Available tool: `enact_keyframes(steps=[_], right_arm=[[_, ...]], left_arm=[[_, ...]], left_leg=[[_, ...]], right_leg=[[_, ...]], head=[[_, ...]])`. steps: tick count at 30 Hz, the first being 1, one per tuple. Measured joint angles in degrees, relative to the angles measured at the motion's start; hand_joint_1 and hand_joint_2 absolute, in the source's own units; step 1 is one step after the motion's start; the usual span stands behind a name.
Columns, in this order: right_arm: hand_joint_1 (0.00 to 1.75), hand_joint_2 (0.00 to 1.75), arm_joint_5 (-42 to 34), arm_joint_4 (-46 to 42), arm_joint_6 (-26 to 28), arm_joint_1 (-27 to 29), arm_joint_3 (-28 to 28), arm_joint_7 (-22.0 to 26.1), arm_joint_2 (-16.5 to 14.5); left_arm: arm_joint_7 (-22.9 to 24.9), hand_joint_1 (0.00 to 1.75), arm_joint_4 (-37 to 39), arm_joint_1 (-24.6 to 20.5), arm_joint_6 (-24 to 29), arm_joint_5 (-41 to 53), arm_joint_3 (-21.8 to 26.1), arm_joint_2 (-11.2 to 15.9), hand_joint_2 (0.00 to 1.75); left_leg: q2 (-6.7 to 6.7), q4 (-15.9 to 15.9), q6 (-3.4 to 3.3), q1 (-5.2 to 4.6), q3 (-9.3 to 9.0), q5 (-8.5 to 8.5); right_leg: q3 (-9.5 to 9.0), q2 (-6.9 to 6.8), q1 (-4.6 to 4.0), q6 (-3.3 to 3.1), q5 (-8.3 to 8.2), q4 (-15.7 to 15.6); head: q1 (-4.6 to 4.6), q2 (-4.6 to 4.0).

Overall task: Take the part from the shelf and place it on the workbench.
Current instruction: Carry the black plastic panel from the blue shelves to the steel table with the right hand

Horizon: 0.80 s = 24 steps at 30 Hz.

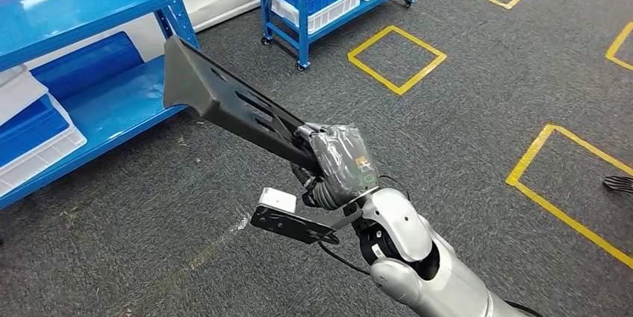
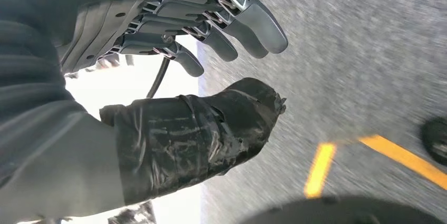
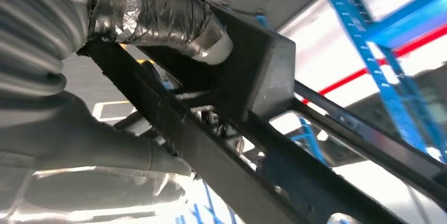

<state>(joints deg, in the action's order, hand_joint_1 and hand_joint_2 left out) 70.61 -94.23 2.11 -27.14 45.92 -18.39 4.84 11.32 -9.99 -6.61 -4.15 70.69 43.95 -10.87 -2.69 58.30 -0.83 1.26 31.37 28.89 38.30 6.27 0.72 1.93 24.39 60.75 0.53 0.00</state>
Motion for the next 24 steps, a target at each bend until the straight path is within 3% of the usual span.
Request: enact_keyframes(steps=[3, 4, 5, 6, 7, 9, 11, 13, 15, 17, 19, 20, 21, 22, 24], right_arm=[[1.75, 1.75, 0.0, 0.2, 0.0, 0.1, 0.0, 0.0, 0.0], [1.75, 1.75, 0.0, 0.3, 0.0, 0.1, 0.0, 0.0, 0.0], [1.75, 1.75, 0.0, 0.5, 0.0, 0.2, 0.0, 0.0, 0.0], [1.75, 1.75, 0.0, 0.6, 0.0, 0.2, 0.0, 0.0, 0.1], [1.75, 1.75, 0.0, 0.6, 0.0, 0.2, 0.0, 0.0, 0.1], [1.75, 1.75, 0.0, 0.7, 0.0, 0.2, 0.0, -0.1, 0.0], [1.75, 1.75, 0.0, 0.7, 0.0, 0.2, 0.0, -0.1, 0.0], [1.75, 1.75, 0.1, 0.7, 0.0, 0.3, 0.0, -0.2, 0.0], [1.75, 1.75, 0.2, 0.7, 0.0, 0.3, 0.0, -0.2, 0.1], [1.75, 1.75, 0.4, 0.7, 0.1, 0.4, 0.0, -0.3, 0.0], [1.75, 1.75, 0.5, 0.7, 0.1, 0.7, 0.0, -0.3, 0.0], [1.75, 1.75, 0.5, 0.7, 0.1, 0.8, 0.0, -0.3, 0.0], [1.75, 1.75, 0.5, 0.7, 0.0, 0.9, 0.0, -0.3, 0.0], [1.75, 1.75, 0.5, 0.7, 0.0, 0.9, 0.0, -0.3, 0.0], [1.75, 1.75, 0.5, 0.7, 0.0, 0.8, 0.0, -0.3, 0.0]], left_arm=[[0.0, 0.00, 0.0, 0.1, 0.0, 0.1, 0.0, 0.0, 1.75], [0.0, 0.00, 0.0, 0.1, 0.0, 0.1, 0.0, 0.0, 1.75], [0.0, 0.00, 0.0, 0.1, 0.0, 0.1, 0.0, 0.0, 1.75], [0.0, 0.00, 0.0, 0.1, 0.0, 0.1, 0.0, 0.0, 1.75], [0.0, 0.00, 0.0, 0.1, 0.0, 0.1, 0.0, 0.0, 1.75], [0.0, 0.00, 0.0, 0.0, 0.0, 0.0, 0.0, 0.0, 1.75], [0.0, 0.00, 0.0, 0.0, -0.1, 0.0, 0.0, 0.0, 1.75], [0.0, 0.00, 0.0, -0.1, -0.1, -0.1, 0.0, 0.0, 1.75], [0.0, 0.00, 0.0, -0.2, -0.2, -0.1, 0.0, -0.1, 1.75], [0.0, 0.00, 0.0, -0.1, -0.2, -0.1, 0.0, -0.1, 1.75], [0.0, 0.00, 0.0, 0.1, -0.2, -0.1, 0.0, -0.1, 1.75], [0.0, 0.00, 0.0, 0.2, -0.2, -0.1, 0.0, -0.1, 1.75], [0.0, 0.00, 0.0, 0.3, -0.2, -0.1, 0.0, -0.1, 1.75], [0.0, 0.00, 0.0, 0.3, -0.2, -0.1, 0.0, -0.1, 1.75], [0.0, 0.00, 0.0, 0.3, -0.2, -0.1, 0.0, -0.1, 1.75]], left_leg=[[2.44, -0.4, -0.40, -0.16, 0.03, -0.42], [3.29, -0.3, -0.41, -0.25, 0.13, -0.40], [4.13, -0.3, -0.40, -0.31, 0.19, -0.37], [4.92, -0.2, -0.36, -0.34, 0.21, -0.32], [5.62, -0.1, -0.27, -0.35, 0.18, -0.24], [6.82, -0.1, 0.05, -0.53, 0.12, -0.05], [7.85, -0.1, 0.53, -0.77, 0.09, 0.01], [8.68, -0.2, 1.07, -0.85, 0.00, 0.11], [7.20, 1.3, 1.48, -0.71, 0.47, 1.54], [4.41, 7.1, 1.63, -0.56, 3.01, 4.94], [3.30, 14.3, 1.69, -0.56, 6.44, 7.58], [3.15, 15.8, 1.70, -0.56, 7.29, 7.48], [3.08, 15.0, 1.68, -0.55, 7.05, 6.24], [2.85, 12.2, 1.62, -0.53, 5.85, 4.21], [0.65, 4.8, 1.42, -0.35, 2.59, 0.98]], right_leg=[[3.68, -4.88, -0.11, 0.47, 4.96, 8.8], [4.75, -5.56, -0.05, 0.58, 6.05, 11.7], [4.95, -5.93, -0.02, 0.61, 6.11, 12.7], [4.06, -6.19, -0.02, 0.56, 5.17, 11.6], [2.18, -6.67, -0.08, 0.41, 3.61, 8.5], [-1.82, -8.89, -0.69, -0.21, 1.64, 1.5], [-3.31, -10.01, -1.36, -0.97, 1.44, -1.5], [-3.20, -8.83, -1.39, -1.66, 1.11, -1.9], [-3.32, -7.77, -1.09, -2.41, 0.68, -2.4], [-3.39, -6.72, -0.89, -2.99, 0.43, -2.7], [-3.32, -5.42, -0.94, -3.18, 0.39, -2.6], [-3.30, -4.68, -0.96, -3.19, 0.39, -2.5], [-3.28, -3.89, -0.95, -3.18, 0.39, -2.4], [-3.26, -3.09, -0.91, -3.15, 0.42, -2.1], [-2.96, -1.61, -0.85, -2.88, 0.52, -1.5]], head=[[0.40, 0.00], [0.40, 0.00], [0.40, 0.00], [0.40, 0.00], [0.41, 0.00], [0.40, 0.00], [0.36, 0.00], [0.33, 0.00], [0.26, 0.00], [0.12, 0.00], [0.04, 0.00], [0.05, 0.00], [0.05, 0.00], [0.04, 0.00], [0.06, 0.00]])
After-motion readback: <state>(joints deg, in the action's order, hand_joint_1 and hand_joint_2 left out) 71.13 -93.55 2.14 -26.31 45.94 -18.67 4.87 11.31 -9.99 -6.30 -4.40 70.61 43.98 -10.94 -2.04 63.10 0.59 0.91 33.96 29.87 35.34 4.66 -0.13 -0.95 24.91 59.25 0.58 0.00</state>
